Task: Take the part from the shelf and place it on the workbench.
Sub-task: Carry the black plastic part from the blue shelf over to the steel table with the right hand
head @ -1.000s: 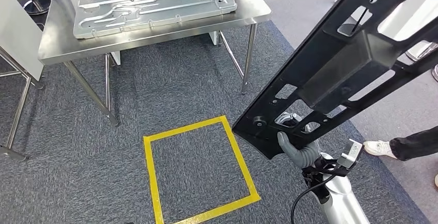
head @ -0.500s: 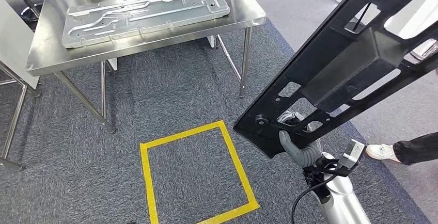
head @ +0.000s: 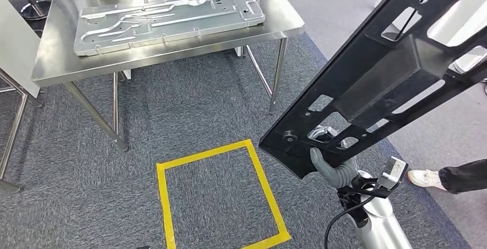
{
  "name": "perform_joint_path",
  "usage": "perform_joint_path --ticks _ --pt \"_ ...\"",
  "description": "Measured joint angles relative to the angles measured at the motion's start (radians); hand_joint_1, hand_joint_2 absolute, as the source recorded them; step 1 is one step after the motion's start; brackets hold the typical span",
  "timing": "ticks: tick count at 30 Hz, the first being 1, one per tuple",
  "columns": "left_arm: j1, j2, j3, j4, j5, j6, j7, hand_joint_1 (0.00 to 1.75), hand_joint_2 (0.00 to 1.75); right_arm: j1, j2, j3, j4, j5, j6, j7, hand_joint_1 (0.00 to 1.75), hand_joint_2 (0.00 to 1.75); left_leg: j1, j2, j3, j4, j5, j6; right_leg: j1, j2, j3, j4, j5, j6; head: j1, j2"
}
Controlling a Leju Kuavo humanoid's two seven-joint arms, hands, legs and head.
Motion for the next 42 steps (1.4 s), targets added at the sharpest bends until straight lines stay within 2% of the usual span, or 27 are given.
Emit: perform_joint_path --ticks 1,3,4,8,10,12,13,14,15,17,18,19,22,24,25,27,28,29,30,32,33,34,36,38,39,40,42 --pt "0.000 0.000 0.000 0.000 0.000 -0.001 0.000 0.00 1.75 0.000 0.000 0.000 0.000 0.000 0.000 0.000 1.68 1.75 0.001 -0.001 0.008 0.004 -0.010 -0.003 -0.003 0.000 0.025 -0.068 0.048 0.001 0.000 0.000" --pt "-0.001 -0.001 0.000 0.000 0.000 -0.002 0.000 0.00 1.75 -0.001 0.000 0.000 0.000 0.000 0.000 0.000 1.68 1.75 -0.002 -0.003 0.017 0.016 -0.032 -0.013 -0.004 0.000 0.076 -0.191 0.103 -0.001 0.000 0.000" --pt "-0.002 -0.001 0.000 0.000 0.000 -0.002 0.000 0.00 1.75 -0.001 0.000 0.000 0.000 0.000 0.000 0.000 1.68 1.75 -0.004 -0.003 0.019 0.019 -0.041 -0.018 -0.003 0.000 0.089 -0.221 0.108 -0.006 0.000 0.000" --pt "-0.003 0.000 0.000 0.000 0.003 -0.002 -0.001 0.00 1.75 -0.005 0.001 0.000 -0.002 0.001 0.000 0.000 1.68 1.75 -0.002 0.000 0.023 0.030 -0.065 -0.039 -0.001 0.005 0.101 -0.233 0.090 -0.031 0.000 0.000" --pt "-0.004 0.000 0.000 0.000 0.003 -0.002 -0.002 0.00 1.75 -0.010 0.003 0.000 -0.003 0.001 0.000 0.000 1.68 1.75 0.002 0.001 -0.015 0.115 -0.106 -0.050 -0.003 0.003 0.114 -0.237 0.082 -0.041 0.000 0.000" --pt "-0.002 -0.001 0.000 0.000 0.003 -0.002 -0.002 0.00 1.75 -0.014 0.004 0.000 -0.002 0.001 0.000 0.000 1.68 1.75 0.006 0.001 -0.100 0.261 -0.157 -0.057 0.000 0.001 0.127 -0.237 0.069 -0.045 0.000 0.000" --pt "0.000 -0.001 0.000 0.000 0.003 -0.002 -0.002 0.00 1.75 -0.014 0.005 0.000 -0.002 0.001 0.000 0.000 1.68 1.75 0.007 0.001 -0.138 0.314 -0.163 -0.057 0.001 0.001 0.135 -0.237 0.062 -0.045 0.000 0.000" --pt "0.001 -0.001 0.000 0.000 0.003 -0.002 -0.001 0.00 1.75 -0.014 0.006 0.000 -0.002 0.001 0.000 0.000 1.68 1.75 0.007 0.001 -0.159 0.331 -0.149 -0.055 0.003 0.001 0.145 -0.237 0.055 -0.046 0.000 0.000" --pt "0.002 -0.001 0.000 0.000 0.003 -0.002 -0.001 0.00 1.75 -0.014 0.006 0.000 -0.002 0.001 0.000 0.000 1.68 1.75 0.006 0.001 -0.160 0.305 -0.114 -0.051 0.004 0.002 0.156 -0.237 0.048 -0.046 0.000 0.000" --pt "0.003 0.000 0.000 0.000 0.003 -0.001 -0.001 0.00 1.75 -0.017 0.008 0.000 -0.001 0.002 0.000 0.000 1.68 1.75 0.001 0.001 -0.115 0.167 -0.017 -0.036 0.005 0.002 0.180 -0.240 0.032 -0.044 0.000 0.000" --pt "0.002 0.000 0.000 0.000 0.003 -0.001 -0.002 0.00 1.75 -0.018 0.009 0.000 -0.001 0.002 0.000 0.000 1.68 1.75 -0.004 0.002 -0.091 0.102 0.014 -0.028 0.005 0.003 0.188 -0.242 0.026 -0.041 0.000 0.000" --pt "0.001 0.000 0.000 0.000 0.003 -0.001 -0.001 0.00 1.75 -0.020 0.010 0.000 -0.001 0.002 0.000 0.000 1.68 1.75 -0.010 0.002 -0.075 0.058 0.029 -0.020 0.003 0.004 0.193 -0.247 0.023 -0.036 0.000 0.000" --pt "0.000 0.001 0.000 0.000 0.003 0.000 -0.001 0.00 1.75 -0.020 0.012 0.001 0.000 0.003 0.000 0.001 1.68 1.75 -0.017 0.002 -0.056 0.016 0.027 -0.001 -0.001 0.004 0.199 -0.246 0.031 -0.016 0.000 0.000" --pt "0.000 0.001 0.000 0.000 0.003 0.001 -0.001 0.00 1.75 -0.022 0.012 0.001 0.000 0.003 0.000 0.001 1.68 1.75 -0.013 0.001 -0.032 -0.003 0.028 0.009 -0.002 0.003 0.190 -0.215 0.019 -0.008 0.000 0.000" --pt "-0.001 0.001 0.000 0.000 0.003 0.001 -0.001 0.00 1.75 -0.023 0.013 0.001 0.000 0.003 0.000 0.002 1.68 1.75 -0.012 0.001 -0.021 -0.008 0.027 0.012 -0.002 0.002 0.166 -0.172 -0.003 -0.007 0.000 0.000" --pt "-0.002 0.001 0.000 0.000 0.003 0.002 -0.001 0.00 1.75 -0.025 0.013 0.001 0.001 0.003 0.000 0.002 1.68 1.75 -0.011 0.001 -0.008 -0.009 0.018 0.016 -0.002 0.002 0.086 -0.044 -0.054 -0.002 0.000 0.000" --pt "-0.002 0.001 0.000 0.000 0.003 0.002 -0.001 0.00 1.75 -0.024 0.013 0.001 0.003 0.003 0.000 0.002 1.68 1.75 -0.011 0.001 -0.002 -0.009 0.012 0.016 -0.003 0.002 0.045 0.010 -0.068 0.001 0.000 0.000" --pt "0.000 0.001 0.000 0.000 0.003 0.002 -0.001 0.00 1.75 -0.023 0.013 0.001 0.004 0.003 0.000 0.002 1.68 1.75 -0.011 0.000 0.005 -0.008 0.005 0.015 -0.004 0.002 0.017 0.033 -0.065 0.004 0.000 0.000" --pt "0.001 0.000 0.000 0.000 0.003 0.002 -0.001 0.00 1.75 -0.022 0.013 0.001 0.005 0.003 0.000 0.003 1.68 1.75 -0.010 0.000 0.015 -0.007 -0.003 0.013 -0.005 0.001 0.009 0.016 -0.039 0.006 0.000 0.000" --pt "0.002 0.000 0.000 0.000 0.002 0.002 -0.001 0.00 1.75 -0.022 0.013 0.001 0.006 0.003 0.001 0.003 1.68 1.75 -0.008 0.000 0.036 -0.004 -0.023 0.005 -0.009 0.000 0.043 -0.111 0.057 0.010 0.000 0.000" --pt "0.001 0.000 0.000 0.000 0.002 0.002 0.000 0.00 1.75 -0.022 0.013 0.001 0.007 0.003 0.001 0.003 1.68 1.75 -0.007 0.000 0.045 0.001 -0.034 0.000 -0.009 -0.001 0.063 -0.174 0.089 0.009 0.000 0.000" --pt "0.000 0.000 0.000 0.000 0.002 0.002 0.000 0.00 1.75 -0.022 0.013 0.001 0.007 0.003 0.001 0.003 1.68 1.75 -0.008 -0.001 0.048 0.004 -0.044 -0.006 -0.008 -0.001 0.076 -0.215 0.105 0.003 0.000 0.000" --pt "-0.001 0.000 0.000 0.000 0.002 0.003 0.001 0.00 1.75 -0.021 0.013 0.001 0.009 0.003 0.002 0.003 1.68 1.75 -0.010 -0.001 0.048 0.008 -0.054 -0.015 -0.003 -0.002 0.079 -0.231 0.095 -0.009 0.000 0.000" --pt "-0.001 0.000 0.000 0.000 0.002 0.003 0.001 0.00 1.75 -0.020 0.013 0.001 0.008 0.003 0.002 0.003 1.68 1.75 -0.010 -0.001 0.045 0.007 -0.056 -0.017 -0.002 -0.003 0.080 -0.229 0.097 -0.013 0.000 0.000" --pt "-0.002 0.000 0.000 0.000 0.002 0.004 0.002 0.00 1.75 -0.019 0.013 0.001 0.008 0.003 0.002 0.002 1.68 1.75 -0.008 0.000 0.041 0.026 -0.059 -0.022 -0.003 -0.001 0.087 -0.233 0.098 -0.019 0.000 0.000" --pt "-0.002 0.000 0.000 0.000 0.002 0.004 0.002 0.00 1.75 -0.018 0.013 0.001 0.007 0.002 0.003 0.001 1.68 1.75 -0.005 0.001 0.019 0.075 -0.071 -0.030 -0.003 0.000 0.096 -0.236 0.096 -0.027 0.000 0.000" --pt "0.000 0.000 0.000 0.000 0.002 0.006 0.001 0.00 1.75 -0.016 0.013 0.001 0.005 0.001 0.005 -0.002 1.68 1.75 0.004 0.002 -0.060 0.225 -0.123 -0.048 -0.002 0.002 0.120 -0.242 0.086 -0.043 0.000 0.000"
